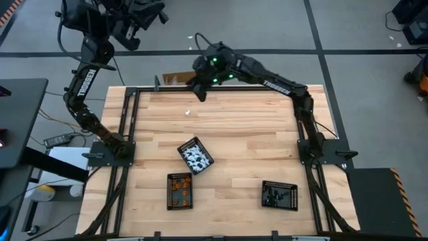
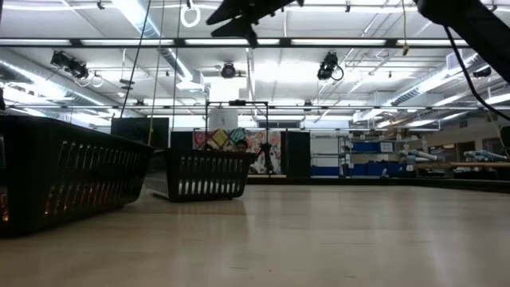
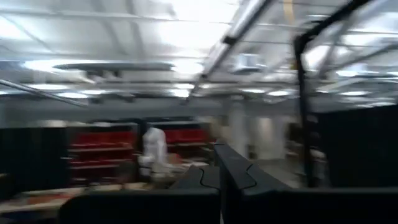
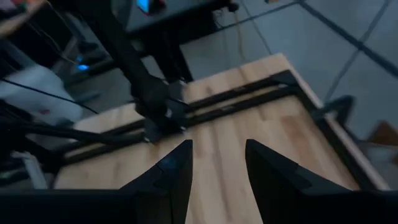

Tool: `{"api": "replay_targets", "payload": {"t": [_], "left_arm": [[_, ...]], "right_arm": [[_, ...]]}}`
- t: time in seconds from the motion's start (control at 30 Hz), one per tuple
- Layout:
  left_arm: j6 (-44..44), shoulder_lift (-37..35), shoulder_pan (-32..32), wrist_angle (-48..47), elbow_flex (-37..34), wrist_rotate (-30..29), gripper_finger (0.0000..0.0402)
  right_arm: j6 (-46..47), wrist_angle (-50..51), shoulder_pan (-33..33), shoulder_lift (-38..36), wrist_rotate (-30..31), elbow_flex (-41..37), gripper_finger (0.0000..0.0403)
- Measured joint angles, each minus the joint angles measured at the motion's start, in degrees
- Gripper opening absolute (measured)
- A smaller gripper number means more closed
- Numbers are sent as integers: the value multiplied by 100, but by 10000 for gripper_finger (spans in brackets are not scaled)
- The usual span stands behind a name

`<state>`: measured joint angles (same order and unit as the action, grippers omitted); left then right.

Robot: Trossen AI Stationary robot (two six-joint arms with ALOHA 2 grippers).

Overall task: Sort Halloween decoration
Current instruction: Put the white ghost toy into the middle black basket

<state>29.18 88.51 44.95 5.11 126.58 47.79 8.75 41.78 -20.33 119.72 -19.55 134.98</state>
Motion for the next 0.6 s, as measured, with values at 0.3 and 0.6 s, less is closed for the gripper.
{"api": "replay_targets", "payload": {"t": [0.3,0.6], "left_arm": [[1288,-13,76,1514,7,1665,0],[1388,45,476,1505,-138,1313,0]], "right_arm": [[59,-598,177,163,131,-2,153],[403,-1365,286,590,-47,11,150]]}}
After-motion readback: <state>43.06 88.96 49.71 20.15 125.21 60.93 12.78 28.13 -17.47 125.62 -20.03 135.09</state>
